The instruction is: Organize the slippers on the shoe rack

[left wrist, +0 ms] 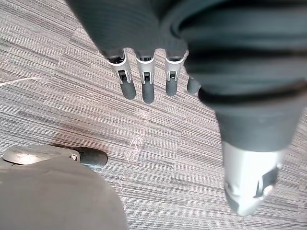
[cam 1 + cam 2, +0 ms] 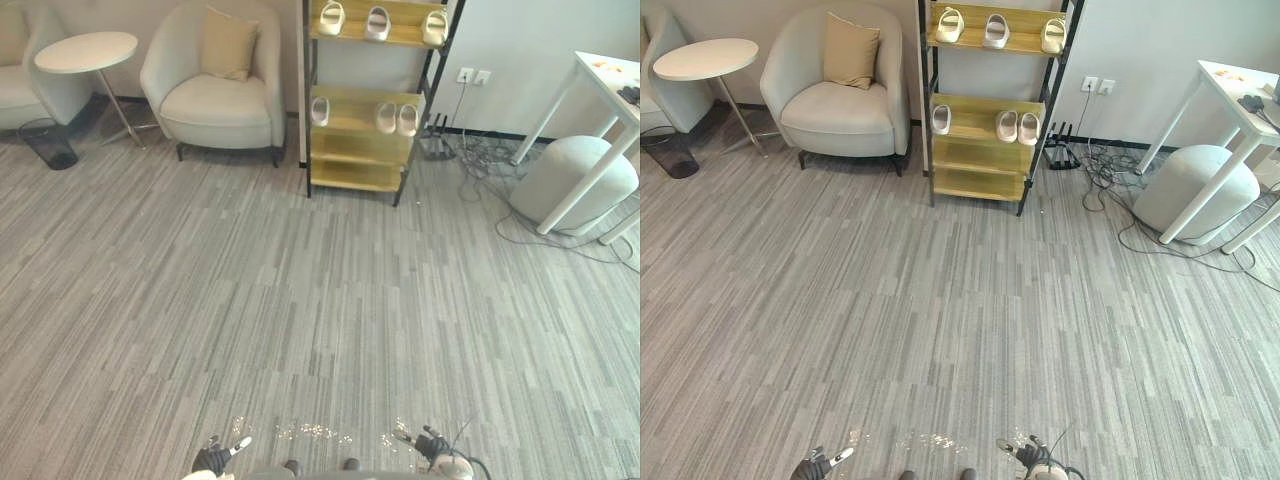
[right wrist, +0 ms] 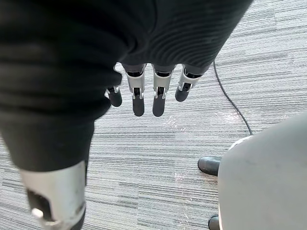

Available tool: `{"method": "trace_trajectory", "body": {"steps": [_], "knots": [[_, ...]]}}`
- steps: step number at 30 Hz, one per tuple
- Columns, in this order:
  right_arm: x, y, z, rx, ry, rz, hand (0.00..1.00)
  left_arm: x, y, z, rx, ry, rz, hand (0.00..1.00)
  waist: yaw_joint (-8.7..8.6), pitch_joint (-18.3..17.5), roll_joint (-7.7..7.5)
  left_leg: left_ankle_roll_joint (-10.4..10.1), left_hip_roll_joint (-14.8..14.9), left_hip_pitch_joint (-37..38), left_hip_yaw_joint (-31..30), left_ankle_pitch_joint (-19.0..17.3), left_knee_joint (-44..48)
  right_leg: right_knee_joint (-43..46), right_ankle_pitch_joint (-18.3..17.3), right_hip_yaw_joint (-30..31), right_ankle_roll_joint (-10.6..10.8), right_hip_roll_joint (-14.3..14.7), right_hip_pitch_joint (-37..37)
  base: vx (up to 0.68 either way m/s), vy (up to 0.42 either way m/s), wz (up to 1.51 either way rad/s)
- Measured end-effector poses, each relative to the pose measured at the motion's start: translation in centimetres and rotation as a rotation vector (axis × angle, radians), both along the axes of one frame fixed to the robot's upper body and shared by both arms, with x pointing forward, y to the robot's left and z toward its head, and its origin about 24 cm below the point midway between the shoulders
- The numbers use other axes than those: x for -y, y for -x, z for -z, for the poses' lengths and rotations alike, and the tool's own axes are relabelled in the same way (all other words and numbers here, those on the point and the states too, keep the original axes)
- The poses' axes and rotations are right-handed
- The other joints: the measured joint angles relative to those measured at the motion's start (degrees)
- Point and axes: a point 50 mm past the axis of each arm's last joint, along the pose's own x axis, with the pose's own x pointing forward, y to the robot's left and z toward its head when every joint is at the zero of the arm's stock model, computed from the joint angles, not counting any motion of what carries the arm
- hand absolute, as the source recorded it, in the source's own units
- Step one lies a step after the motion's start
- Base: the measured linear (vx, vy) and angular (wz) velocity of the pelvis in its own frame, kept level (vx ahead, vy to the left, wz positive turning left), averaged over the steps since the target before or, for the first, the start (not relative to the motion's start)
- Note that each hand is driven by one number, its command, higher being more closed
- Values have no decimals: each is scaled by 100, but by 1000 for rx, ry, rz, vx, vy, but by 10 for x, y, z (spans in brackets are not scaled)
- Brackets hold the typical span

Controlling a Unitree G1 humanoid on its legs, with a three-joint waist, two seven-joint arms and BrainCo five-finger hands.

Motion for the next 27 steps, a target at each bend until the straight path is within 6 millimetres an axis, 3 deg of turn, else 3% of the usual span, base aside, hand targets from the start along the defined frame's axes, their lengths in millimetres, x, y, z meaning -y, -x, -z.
{"method": "trace_trajectory", "body": {"steps": [4, 6, 7, 9, 12, 13, 15, 16, 17, 18, 20, 21, 22, 23, 24, 25, 27], "knots": [[0, 0, 0, 0, -1, 1, 0, -1, 0, 0, 0, -1, 0, 0, -1, 2, -12, -21, 8, -26, 21, -15, 28, 0, -3, 12, 1, 2, -16, 0, 0, 0], [-2, 0, 0, 2, -6, 2, 0, -2, -1, -1, 3, -5, 0, 0, -1, 27, -52, -109, 21, -179, 61, -201, 357, 2, -62, 34, 5, 1, -12, 2, 1, -3], [-2, -1, 0, 3, -7, 3, 0, -3, -2, -1, 4, -7, 1, 0, -1, 39, -55, -164, 54, -348, 105, -415, 780, 0, -160, 58, -10, 18, 6, 7, 3, -11], [-1, -1, 0, 6, -6, 9, 0, -3, -3, -1, 7, -7, 1, 0, 9, 112, -12, -519, 210, -937, 375, -796, 2265, 2, -312, 124, -140, 75, 102, 8, 11, -28], [9, -4, -2, 17, 5, 46, 0, 4, -5, -1, 16, 13, -6, 0, 104, 262, 245, -677, 555, -1774, 732, -533, 4348, 199, -431, 557, -274, 181, 211, 63, 7, -68], [11, -5, -3, 23, 10, 56, 0, 4, -6, -1, 18, 13, -4, 0, 114, 270, 198, -551, 583, -1955, 748, -445, 4715, 262, -478, 689, -306, 167, 201, 188, 45, -67], [15, -8, -4, 34, 11, 98, 0, 5, -9, -1, 25, 17, -3, 0, 107, 375, 294, -338, 587, -2253, 711, -835, 4926, 378, -562, 879, -371, 76, 187, 183, 94, -58], [17, -7, -4, 35, 12, 136, 0, 7, -12, -1, 35, 20, -4, 0, 112, 445, 260, -363, 448, -2372, 714, -927, 4259, 453, -662, 990, -293, -151, 140, 137, 121, -43], [18, -7, -4, 35, 12, 139, 0, 7, -12, -2, 36, 20, -4, 0, 113, 448, 255, -367, 423, -2376, 713, -920, 4070, 466, -683, 995, -266, -197, 111, 178, 174, -38], [18, -7, -5, 36, 14, 145, 0, 7, -13, -2, 41, 20, -3, 0, 117, 446, 256, -378, 264, -2369, 663, -819, 3050, 552, -831, 1059, -124, -387, 37, 160, 149, -15], [18, -8, -5, 38, 15, 145, 0, 8, -13, -2, 44, 21, -3, 0, 136, 418, 301, -437, 164, -2319, 368, -547, 2031, 596, -981, 1135, 26, -501, -22, 299, 231, -20], [19, -8, -5, 39, 19, 143, 0, 10, -12, -1, 43, 29, -7, 0, 168, 389, 373, -368, 179, -2317, 176, -514, 1772, 682, -1112, 1180, 130, -486, -56, 453, 310, -27], [20, -9, -6, 41, 21, 144, 0, 13, -9, 0, 36, 39, -16, 0, 176, 337, 461, -173, 199, -2398, 117, -337, 2022, 1057, -1450, 1218, 258, -502, -122, 416, 279, -27], [20, -7, -5, 35, 19, 150, 0, 9, -9, -1, 40, 31, -15, 0, 201, 325, 351, -118, 127, -2433, 167, -364, 2239, 1368, -1657, 1234, 337, -586, -172, 373, 224, -33], [12, -2, -2, 27, -4, 160, 0, 2, -9, -3, 39, 12, -14, 0, 291, 264, 122, -33, 21, -2393, 340, -648, 2428, 2114, -1854, 1286, 520, -728, -387, 512, 220, -37], [6, -5, -3, 41, -20, 155, 0, -3, -9, -4, 38, -2, -10, 0, 308, 226, -40, 44, -83, -2186, 423, -851, 2479, 3317, -1920, 1278, 682, -857, -827, 534, 202, -29], [3, -8, -4, 54, -28, 146, 0, -6, -10, -4, 37, -9, -2, 0, 261, 257, -99, 222, -116, -1783, 461, -1094, 2584, 4935, -1611, 1322, 964, -869, -1259, 596, 187, -10]]}}
